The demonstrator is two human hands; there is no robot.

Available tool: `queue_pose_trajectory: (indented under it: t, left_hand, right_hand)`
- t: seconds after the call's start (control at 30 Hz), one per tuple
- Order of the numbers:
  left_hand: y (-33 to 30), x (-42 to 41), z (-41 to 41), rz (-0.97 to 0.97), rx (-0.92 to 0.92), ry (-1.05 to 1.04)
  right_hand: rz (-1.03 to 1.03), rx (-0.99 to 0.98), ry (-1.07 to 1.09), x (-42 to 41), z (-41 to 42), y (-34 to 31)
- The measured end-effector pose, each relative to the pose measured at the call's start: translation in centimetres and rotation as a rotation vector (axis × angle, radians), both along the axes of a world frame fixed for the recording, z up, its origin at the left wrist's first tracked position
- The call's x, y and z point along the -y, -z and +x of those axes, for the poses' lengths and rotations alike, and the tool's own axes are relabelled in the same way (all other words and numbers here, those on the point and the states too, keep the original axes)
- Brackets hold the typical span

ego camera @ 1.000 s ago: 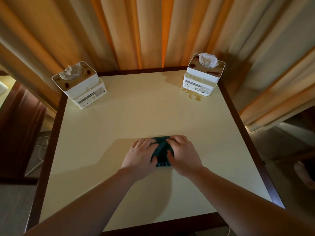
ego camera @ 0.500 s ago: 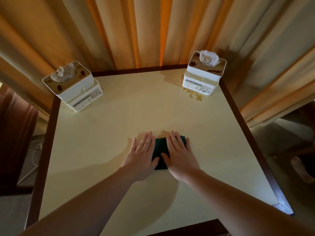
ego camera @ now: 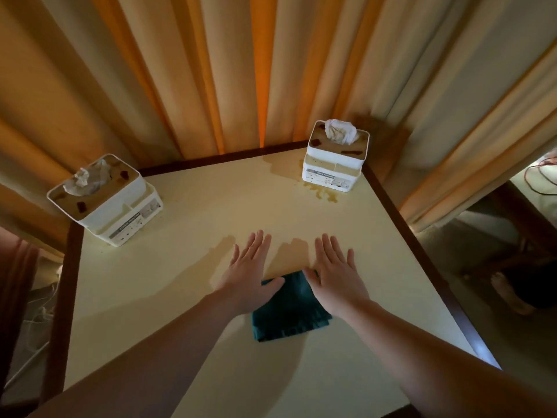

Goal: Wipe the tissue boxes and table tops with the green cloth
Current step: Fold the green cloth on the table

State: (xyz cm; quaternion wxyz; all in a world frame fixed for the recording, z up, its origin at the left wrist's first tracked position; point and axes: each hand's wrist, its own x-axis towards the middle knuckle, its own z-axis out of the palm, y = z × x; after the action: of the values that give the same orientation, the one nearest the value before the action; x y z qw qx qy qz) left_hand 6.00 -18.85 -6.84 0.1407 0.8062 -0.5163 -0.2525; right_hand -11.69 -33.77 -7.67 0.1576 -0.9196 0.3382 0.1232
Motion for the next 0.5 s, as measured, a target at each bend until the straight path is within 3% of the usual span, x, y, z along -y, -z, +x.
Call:
queue_pose_trajectory:
  t: [0.2, 0.5]
  left_hand:
    - [-2.1, 6.3, 2.8, -0.078, -0.046, -0.033]
    - [-3.3, 17.7, 6.2, -0.136, -0.075, -0.148]
  right_hand:
    - [-0.008, 0.05, 0.11, 7.0, 0.9, -2.0]
    - [-0.116, 0.303, 0.259, 18.4, 4.1, -1.9]
